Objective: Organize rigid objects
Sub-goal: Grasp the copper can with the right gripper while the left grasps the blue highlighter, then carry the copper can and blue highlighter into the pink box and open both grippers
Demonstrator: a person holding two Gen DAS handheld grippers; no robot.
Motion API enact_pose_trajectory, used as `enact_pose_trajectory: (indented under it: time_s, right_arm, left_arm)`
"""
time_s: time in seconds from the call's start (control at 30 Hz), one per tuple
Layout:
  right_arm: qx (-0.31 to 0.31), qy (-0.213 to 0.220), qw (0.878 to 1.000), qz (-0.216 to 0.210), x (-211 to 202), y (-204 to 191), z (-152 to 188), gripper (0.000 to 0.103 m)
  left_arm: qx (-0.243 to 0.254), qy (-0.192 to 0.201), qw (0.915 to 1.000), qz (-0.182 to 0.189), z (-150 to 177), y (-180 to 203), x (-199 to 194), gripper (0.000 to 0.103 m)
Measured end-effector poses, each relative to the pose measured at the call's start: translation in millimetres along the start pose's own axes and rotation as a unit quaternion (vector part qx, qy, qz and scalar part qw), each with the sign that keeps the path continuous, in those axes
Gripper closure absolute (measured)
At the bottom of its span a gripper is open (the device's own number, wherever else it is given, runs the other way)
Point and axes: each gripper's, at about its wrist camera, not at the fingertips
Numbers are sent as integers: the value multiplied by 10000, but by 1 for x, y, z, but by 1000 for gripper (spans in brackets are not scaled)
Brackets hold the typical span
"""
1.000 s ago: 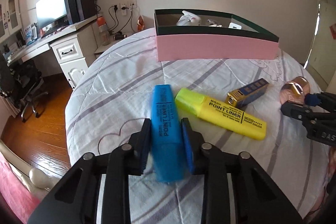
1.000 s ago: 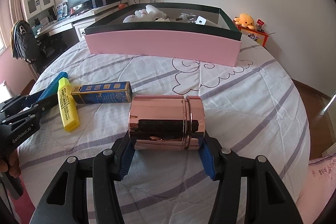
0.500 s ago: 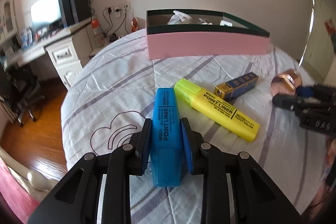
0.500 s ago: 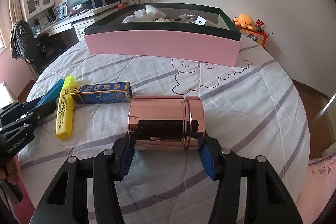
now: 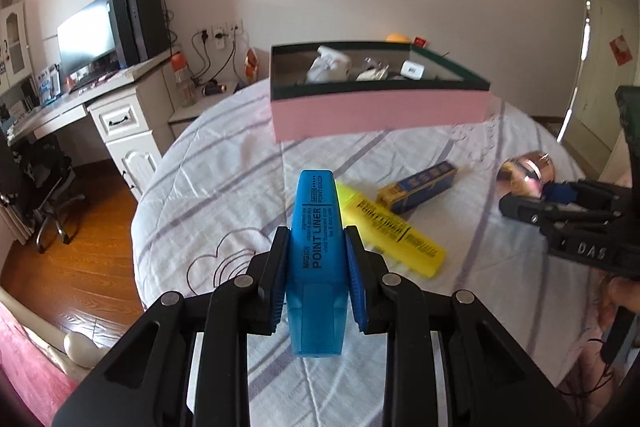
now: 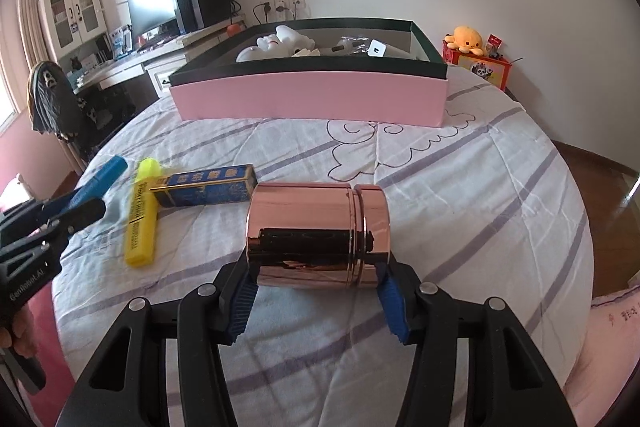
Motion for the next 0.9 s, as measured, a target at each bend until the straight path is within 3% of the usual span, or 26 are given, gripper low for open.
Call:
enact_pose_trajectory:
  time_s: [0.2,0.47,0.63,0.9]
  right_arm:
    - [-62,274,9996,-75,-29,-7,-6,48]
    - [-21,1004,9949,-111,-77,-12,-16,48]
    - [-186,1245,9919,-144,-100,-20,-26,48]
    - [-446,1626,9856,-121,-126,-29,-47,48]
  left_arm:
    - [-26,274,9996,-89,-15,3,-22,77]
    - [26,884,9951,-435,-38,8,-69,77]
    - [33,1294,9905,-469,-58,11,-96,77]
    - [56,1584,9862,-481,-76,11,-112,76]
Point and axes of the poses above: each gripper's, at about its wrist camera, not at the fingertips, and x roughly the way its jaws point, y to its right, z to its underside, and after that the axes turned 6 degrees about x, right-handed
